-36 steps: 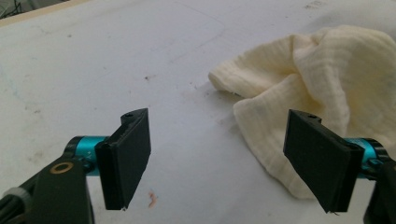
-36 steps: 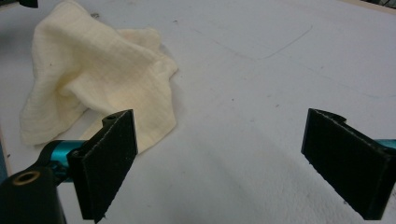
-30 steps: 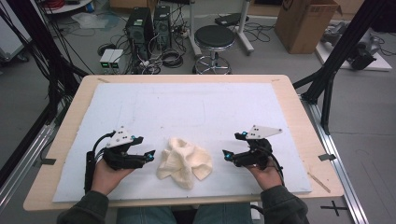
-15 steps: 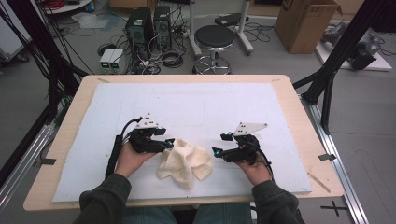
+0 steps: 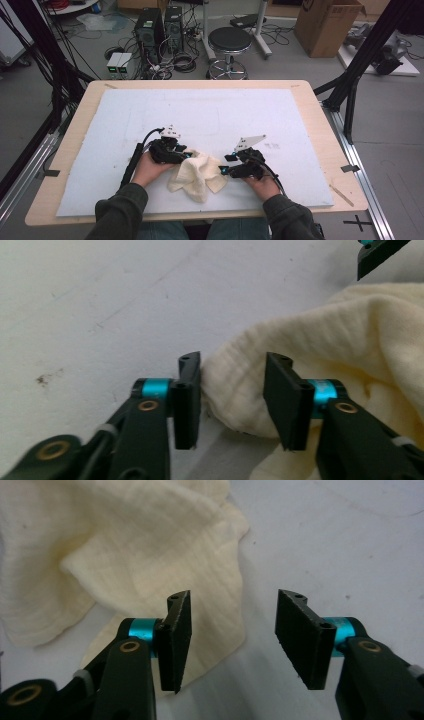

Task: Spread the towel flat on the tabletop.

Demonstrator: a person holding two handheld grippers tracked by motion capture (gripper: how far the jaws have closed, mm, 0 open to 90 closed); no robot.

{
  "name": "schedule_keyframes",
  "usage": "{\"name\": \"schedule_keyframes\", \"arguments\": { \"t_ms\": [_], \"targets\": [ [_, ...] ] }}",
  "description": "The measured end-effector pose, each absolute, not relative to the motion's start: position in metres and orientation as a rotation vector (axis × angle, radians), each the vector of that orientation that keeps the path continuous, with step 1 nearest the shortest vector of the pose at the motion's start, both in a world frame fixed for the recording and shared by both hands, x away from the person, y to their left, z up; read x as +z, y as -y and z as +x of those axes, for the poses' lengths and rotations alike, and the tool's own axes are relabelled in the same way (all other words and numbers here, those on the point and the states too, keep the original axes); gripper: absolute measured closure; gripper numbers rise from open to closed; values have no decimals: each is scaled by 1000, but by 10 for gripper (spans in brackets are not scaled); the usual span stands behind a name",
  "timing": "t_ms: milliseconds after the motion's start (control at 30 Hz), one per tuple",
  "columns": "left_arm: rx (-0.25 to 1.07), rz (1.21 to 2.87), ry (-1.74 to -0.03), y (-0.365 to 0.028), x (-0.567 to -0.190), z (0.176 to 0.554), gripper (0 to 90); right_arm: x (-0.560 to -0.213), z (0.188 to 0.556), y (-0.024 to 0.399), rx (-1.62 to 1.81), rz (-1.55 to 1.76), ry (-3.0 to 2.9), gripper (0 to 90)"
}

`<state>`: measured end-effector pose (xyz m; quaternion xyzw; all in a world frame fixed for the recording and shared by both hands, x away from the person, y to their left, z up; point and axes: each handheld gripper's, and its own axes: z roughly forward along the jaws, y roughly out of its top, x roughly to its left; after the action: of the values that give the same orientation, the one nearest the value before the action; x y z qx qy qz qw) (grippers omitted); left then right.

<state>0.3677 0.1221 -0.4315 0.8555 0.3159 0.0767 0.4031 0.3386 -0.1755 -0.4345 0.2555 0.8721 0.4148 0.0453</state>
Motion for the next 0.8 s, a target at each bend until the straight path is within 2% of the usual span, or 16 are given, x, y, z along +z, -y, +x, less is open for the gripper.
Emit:
{"name": "schedule_keyframes", "arguments": {
  "t_ms": [33, 67, 100, 167, 200, 233, 367, 567, 800],
  "targets": [
    [200, 2174, -789, -121, -432, 368, 611, -434, 339, 176, 1267, 780, -2664, 492],
    [220, 2189, -782, -119, -432, 366, 706, -437, 339, 173, 1242, 775, -2682, 550],
    [229, 2198, -769, -118, -432, 366, 706, -437, 339, 173, 1242, 775, -2682, 550],
    [234, 2209, -752, -117, -431, 364, 793, -440, 340, 171, 1210, 777, -2705, 597],
    [235, 2212, -740, -118, -430, 364, 846, -441, 341, 170, 1203, 769, -2709, 678],
    [231, 2211, -734, -119, -430, 364, 846, -441, 341, 170, 1203, 769, -2709, 678],
    [237, 2196, -735, -123, -424, 361, 859, -441, 344, 167, 1211, 755, -2737, 836],
    [286, 2129, -739, -136, -411, 355, 864, -426, 347, 172, 1174, 722, -2686, 847],
    [352, 2054, -786, -158, -394, 352, 866, -405, 366, 179, 1188, 743, -2592, 846]
  ]
}}
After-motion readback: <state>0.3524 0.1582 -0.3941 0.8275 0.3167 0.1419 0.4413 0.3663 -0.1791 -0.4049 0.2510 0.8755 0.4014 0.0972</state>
